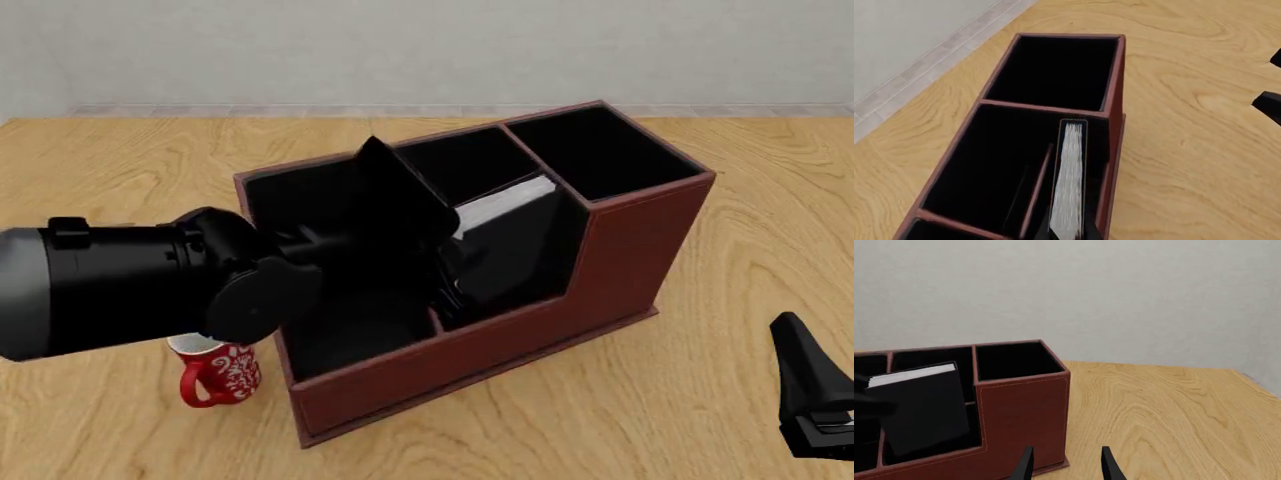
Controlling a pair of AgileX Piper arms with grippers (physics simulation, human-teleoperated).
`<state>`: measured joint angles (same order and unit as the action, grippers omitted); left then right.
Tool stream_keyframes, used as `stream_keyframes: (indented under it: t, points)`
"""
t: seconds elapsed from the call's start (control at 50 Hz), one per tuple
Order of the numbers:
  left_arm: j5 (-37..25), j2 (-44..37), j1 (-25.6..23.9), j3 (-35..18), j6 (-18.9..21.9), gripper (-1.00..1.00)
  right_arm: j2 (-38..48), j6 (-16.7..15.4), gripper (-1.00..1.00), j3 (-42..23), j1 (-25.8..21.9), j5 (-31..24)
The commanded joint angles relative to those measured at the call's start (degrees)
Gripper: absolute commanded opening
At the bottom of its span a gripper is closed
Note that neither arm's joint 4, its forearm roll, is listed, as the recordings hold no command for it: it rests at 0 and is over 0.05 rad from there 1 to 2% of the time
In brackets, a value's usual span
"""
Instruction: Pick up the book and place it in the back compartment of the caddy.
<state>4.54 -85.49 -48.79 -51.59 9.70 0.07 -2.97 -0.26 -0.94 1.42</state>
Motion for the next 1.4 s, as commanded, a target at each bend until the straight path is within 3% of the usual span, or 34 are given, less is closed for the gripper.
stream_keyframes:
  t: [0.02, 0.66, 0.68, 1.4]
  points:
    - [2.2, -1.6, 0.3, 0.3, 0.1, -1.00, 0.0, 0.0, 1.00, 0.0, 0.0, 0.0]
    - [4.3, -3.2, 0.7, 2.2, -0.8, -1.00, 0.0, 0.0, 1.00, 0.0, 0.0, 0.0]
    - [4.4, -3.2, 0.7, 2.3, -0.8, 1.00, 0.0, 0.0, 1.00, 0.0, 0.0, 0.0]
    - [7.2, -0.5, 1.6, 4.8, -0.2, 1.00, 0.0, 0.0, 1.00, 0.0, 0.0, 0.0]
